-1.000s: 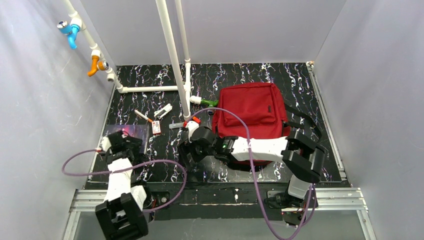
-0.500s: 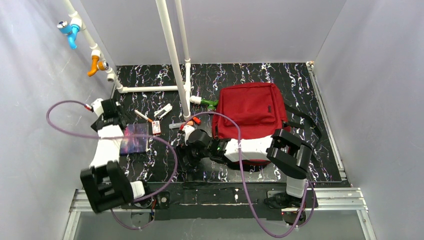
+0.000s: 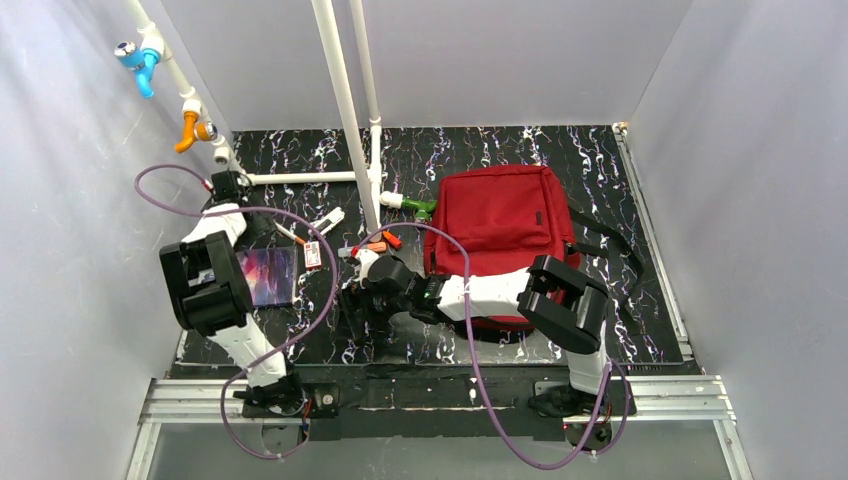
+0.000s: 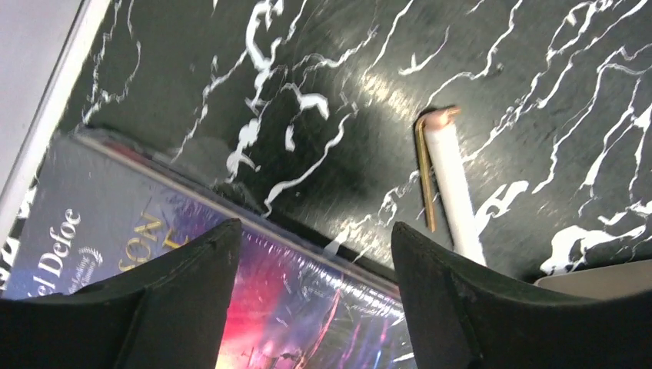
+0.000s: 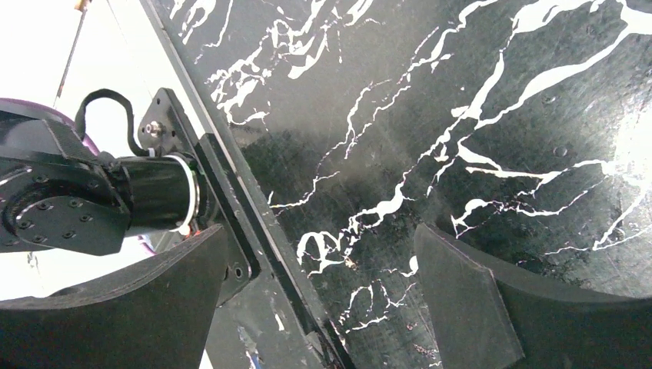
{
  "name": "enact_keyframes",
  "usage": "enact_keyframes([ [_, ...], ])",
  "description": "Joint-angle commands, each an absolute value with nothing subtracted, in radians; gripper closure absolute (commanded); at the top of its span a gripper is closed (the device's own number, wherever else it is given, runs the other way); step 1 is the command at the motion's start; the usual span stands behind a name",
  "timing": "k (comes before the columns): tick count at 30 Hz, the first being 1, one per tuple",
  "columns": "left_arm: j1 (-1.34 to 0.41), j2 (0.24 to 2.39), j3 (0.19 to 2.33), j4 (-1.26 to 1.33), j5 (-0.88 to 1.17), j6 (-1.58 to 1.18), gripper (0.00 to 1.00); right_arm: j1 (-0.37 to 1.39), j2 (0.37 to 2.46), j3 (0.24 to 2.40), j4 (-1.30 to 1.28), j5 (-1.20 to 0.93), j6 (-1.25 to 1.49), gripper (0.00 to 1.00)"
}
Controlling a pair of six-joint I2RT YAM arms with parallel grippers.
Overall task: Pack the student bag
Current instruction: Adjust the book at the center of the board.
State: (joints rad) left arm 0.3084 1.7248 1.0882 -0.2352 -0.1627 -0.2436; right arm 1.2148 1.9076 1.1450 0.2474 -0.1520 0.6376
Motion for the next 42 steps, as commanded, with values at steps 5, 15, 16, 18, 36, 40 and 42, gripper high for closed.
enact_keyframes([
  [5,0.234,1.868,1.276,-0.463,-0.256,-0.213,0.32,1.207,1.919,1.164,0.293,-0.169,0.657,0.02],
  [15,0.201,1.711,1.074,-0.566,-0.245,-0.357,0.34,1.206,1.906,1.109,0.332,-0.150,0.672,0.02],
  [16,0.200,1.664,1.038,-0.562,-0.217,-0.378,0.34,1.206,1.905,1.101,0.341,-0.150,0.676,0.02],
  [18,0.199,1.571,0.968,-0.554,-0.127,-0.422,0.38,1.206,1.901,1.089,0.356,-0.143,0.686,0.02],
  [36,0.372,0.959,0.711,-0.660,-0.371,-0.655,0.02,1.197,1.866,1.088,0.328,-0.128,0.688,0.02],
  [40,0.531,1.001,0.724,-0.648,-0.454,-0.749,0.02,1.197,1.886,1.128,0.307,-0.159,0.682,0.02],
  [42,0.578,1.033,0.736,-0.652,-0.453,-0.778,0.02,1.197,1.883,1.133,0.302,-0.169,0.685,0.02],
])
